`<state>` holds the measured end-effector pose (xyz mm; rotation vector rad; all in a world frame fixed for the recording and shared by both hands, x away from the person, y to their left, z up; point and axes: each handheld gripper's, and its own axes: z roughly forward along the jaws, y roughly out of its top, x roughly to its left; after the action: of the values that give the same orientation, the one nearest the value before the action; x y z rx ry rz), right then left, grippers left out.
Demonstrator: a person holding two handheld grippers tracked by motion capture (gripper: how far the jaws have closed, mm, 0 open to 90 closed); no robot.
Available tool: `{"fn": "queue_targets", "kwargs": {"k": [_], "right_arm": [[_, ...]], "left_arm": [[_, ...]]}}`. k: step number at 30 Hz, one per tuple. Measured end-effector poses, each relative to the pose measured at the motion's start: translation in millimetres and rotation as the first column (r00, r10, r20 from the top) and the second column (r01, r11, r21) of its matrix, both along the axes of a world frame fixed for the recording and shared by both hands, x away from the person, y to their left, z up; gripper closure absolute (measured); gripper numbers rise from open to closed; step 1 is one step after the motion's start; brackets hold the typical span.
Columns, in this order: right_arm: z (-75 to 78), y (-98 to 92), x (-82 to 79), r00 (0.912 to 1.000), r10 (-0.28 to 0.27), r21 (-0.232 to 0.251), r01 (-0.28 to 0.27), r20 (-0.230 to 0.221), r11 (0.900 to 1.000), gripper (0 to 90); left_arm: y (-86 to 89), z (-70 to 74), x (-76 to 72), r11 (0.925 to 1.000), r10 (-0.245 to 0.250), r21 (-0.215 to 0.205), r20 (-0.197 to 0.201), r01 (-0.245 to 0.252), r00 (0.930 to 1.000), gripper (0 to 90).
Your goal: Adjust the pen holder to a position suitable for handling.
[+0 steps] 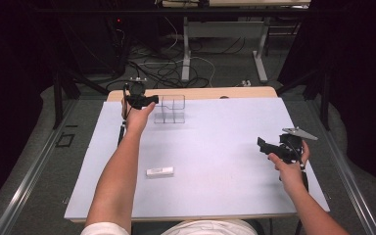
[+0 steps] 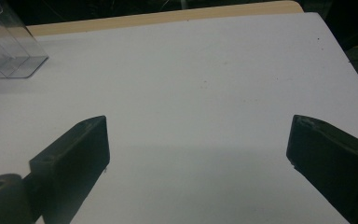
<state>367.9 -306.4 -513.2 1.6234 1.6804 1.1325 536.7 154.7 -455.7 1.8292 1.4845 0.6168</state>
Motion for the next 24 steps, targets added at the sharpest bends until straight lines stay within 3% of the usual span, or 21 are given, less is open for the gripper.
{"fn": "queue_targets", "kwargs": {"k": [12,18,24], "right_arm": [[-1.4,-0.3,0.3,1.0,-0.002,0.024,0.002,-0.008,1.0,5.9],[-1.5,-1.3,-0.1,0.9998,-0.004,0.027,0.004,-0.018,1.0,6.0],[-2.1,-1.5,0.5,0.9999,-0.007,0.034,0.008,-0.013,0.999,6.1]], "left_arm": [[2.4,-11.8,4.4,0.9996,0.024,-0.01,-0.045,-0.025,0.9987,56.1],[0.0,-16.9,8.0,0.9991,0.032,-0.027,-0.088,-0.034,0.9956,63.5],[-2.4,-15.5,7.4,0.9987,0.044,-0.02,-0.099,-0.046,0.9941,71.3]]}}
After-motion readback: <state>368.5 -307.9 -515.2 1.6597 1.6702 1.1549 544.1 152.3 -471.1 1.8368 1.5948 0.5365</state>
